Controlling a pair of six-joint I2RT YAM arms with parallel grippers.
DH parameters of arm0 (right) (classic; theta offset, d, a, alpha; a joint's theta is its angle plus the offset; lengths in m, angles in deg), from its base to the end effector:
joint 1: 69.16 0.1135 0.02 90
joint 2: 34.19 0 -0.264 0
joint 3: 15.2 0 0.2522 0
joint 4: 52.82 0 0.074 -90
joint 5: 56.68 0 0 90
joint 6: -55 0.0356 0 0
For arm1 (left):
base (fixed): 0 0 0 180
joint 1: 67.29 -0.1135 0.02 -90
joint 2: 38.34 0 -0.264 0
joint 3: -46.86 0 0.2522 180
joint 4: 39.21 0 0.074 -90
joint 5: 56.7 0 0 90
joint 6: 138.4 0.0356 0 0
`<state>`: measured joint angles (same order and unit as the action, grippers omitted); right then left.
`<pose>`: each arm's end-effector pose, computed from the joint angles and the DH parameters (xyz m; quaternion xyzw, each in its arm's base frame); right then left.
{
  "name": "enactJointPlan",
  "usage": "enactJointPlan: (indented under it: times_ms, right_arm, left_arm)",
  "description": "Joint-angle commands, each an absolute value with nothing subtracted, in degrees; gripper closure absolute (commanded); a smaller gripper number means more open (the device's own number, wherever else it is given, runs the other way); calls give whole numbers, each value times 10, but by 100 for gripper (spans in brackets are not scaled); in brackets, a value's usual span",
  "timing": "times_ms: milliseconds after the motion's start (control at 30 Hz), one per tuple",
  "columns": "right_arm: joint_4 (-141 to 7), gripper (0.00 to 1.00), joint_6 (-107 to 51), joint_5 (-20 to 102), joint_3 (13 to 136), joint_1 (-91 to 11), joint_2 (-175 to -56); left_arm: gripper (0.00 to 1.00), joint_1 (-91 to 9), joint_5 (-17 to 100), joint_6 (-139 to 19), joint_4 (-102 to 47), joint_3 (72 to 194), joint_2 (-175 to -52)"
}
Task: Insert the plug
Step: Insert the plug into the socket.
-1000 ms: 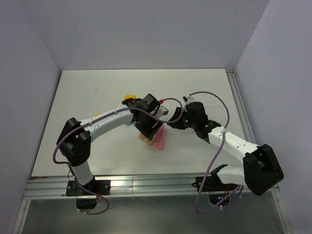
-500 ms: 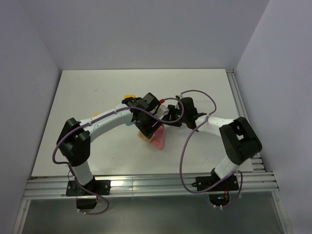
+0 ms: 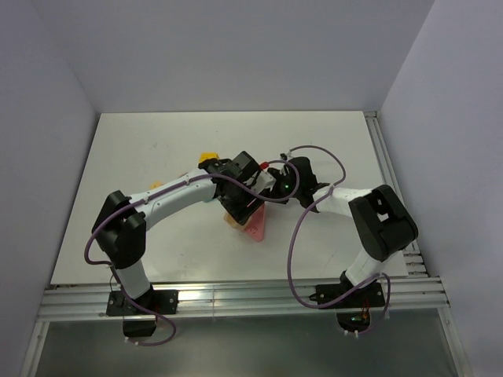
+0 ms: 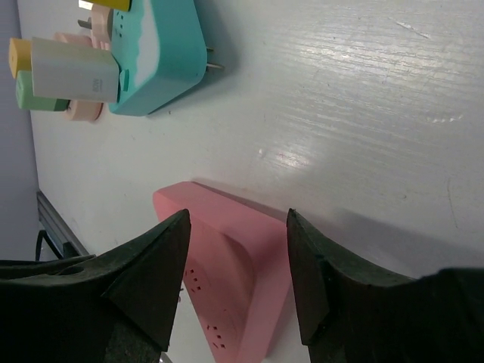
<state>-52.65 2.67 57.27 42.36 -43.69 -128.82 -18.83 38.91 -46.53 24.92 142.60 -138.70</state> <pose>0.2897 0.1540 0.1606 0.0008 0.8800 0.3871 0.2754 0.2351 -0.2707 0.2509 0.4256 0.8847 -0.1170 0.1501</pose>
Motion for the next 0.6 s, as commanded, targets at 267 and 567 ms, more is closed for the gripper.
enactJointPlan:
  times_ms: [267, 567]
  right_arm:
    - [-495, 40, 27, 585, 417, -439, -1290]
    - [-491, 41, 27, 589, 415, -439, -1289]
  left_arm:
    - [100, -163, 370, -477, 237, 1437, -1392]
    - [100, -171, 375, -479, 219, 1418, -1380]
